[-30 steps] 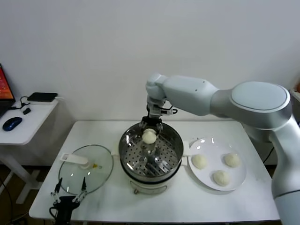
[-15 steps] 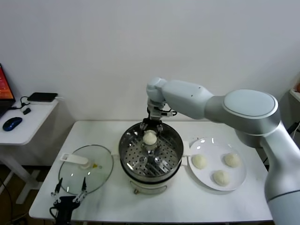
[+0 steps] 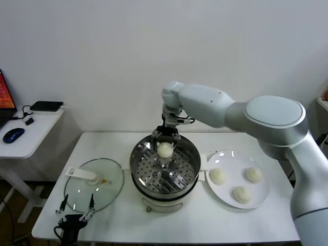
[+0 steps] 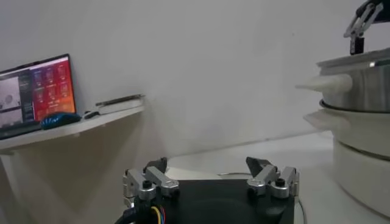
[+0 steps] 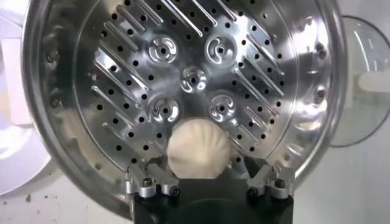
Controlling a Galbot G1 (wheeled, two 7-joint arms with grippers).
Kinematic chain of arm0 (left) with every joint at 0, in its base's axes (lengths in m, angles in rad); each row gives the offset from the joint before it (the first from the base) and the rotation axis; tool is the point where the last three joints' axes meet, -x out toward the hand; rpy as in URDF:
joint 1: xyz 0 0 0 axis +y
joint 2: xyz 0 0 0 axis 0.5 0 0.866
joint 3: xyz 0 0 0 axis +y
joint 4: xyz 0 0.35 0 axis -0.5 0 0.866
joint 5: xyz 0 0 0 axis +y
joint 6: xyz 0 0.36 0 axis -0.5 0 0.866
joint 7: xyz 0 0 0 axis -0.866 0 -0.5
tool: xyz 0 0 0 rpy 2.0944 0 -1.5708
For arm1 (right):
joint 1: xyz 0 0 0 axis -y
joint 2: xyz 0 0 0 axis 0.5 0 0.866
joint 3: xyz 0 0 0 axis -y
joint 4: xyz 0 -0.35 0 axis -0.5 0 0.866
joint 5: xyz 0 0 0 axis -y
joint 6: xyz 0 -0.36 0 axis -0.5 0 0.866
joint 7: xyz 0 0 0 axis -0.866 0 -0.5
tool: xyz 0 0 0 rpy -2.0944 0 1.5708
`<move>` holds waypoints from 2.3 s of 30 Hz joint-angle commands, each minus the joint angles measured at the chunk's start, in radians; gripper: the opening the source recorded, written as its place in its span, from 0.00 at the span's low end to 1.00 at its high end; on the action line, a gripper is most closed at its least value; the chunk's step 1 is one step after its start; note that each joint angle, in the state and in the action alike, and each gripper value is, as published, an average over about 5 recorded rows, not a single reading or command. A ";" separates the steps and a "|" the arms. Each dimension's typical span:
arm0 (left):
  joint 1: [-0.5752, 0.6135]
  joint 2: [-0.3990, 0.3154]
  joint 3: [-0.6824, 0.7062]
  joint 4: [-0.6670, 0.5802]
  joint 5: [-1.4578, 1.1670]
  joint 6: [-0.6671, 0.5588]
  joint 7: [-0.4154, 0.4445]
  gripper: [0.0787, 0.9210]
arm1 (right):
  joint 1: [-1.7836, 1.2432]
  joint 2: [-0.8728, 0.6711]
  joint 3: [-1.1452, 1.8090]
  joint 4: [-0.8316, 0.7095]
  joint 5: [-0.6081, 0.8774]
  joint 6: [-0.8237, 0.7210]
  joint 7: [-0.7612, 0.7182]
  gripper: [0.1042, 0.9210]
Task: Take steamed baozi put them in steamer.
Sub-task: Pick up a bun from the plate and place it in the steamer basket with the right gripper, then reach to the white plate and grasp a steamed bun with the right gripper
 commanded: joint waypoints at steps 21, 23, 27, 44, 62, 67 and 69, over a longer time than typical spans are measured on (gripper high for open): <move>-0.001 -0.036 0.028 -0.006 -0.001 0.003 -0.005 0.88 | 0.544 -0.494 -0.681 0.680 0.787 -1.031 0.190 0.88; -0.002 -0.035 0.028 -0.005 -0.002 0.003 -0.005 0.88 | 0.533 -0.520 -0.675 0.719 0.810 -1.076 0.195 0.88; -0.003 -0.033 0.023 0.000 -0.003 0.002 -0.005 0.88 | 0.458 -0.573 -0.635 0.754 0.807 -1.126 0.201 0.88; -0.003 -0.046 0.016 0.015 0.010 0.003 -0.003 0.88 | 0.021 -0.579 -0.324 0.542 0.522 -1.199 0.297 0.88; -0.008 -0.048 0.009 0.035 0.026 -0.001 -0.003 0.88 | -0.146 -0.549 -0.209 0.430 0.463 -1.186 0.311 0.88; -0.009 -0.049 0.011 0.036 0.030 -0.003 -0.003 0.88 | -0.146 -0.542 -0.200 0.423 0.459 -1.182 0.315 0.88; -0.009 -0.049 0.013 0.036 0.031 -0.005 -0.003 0.88 | -0.147 -0.541 -0.200 0.422 0.457 -1.181 0.315 0.88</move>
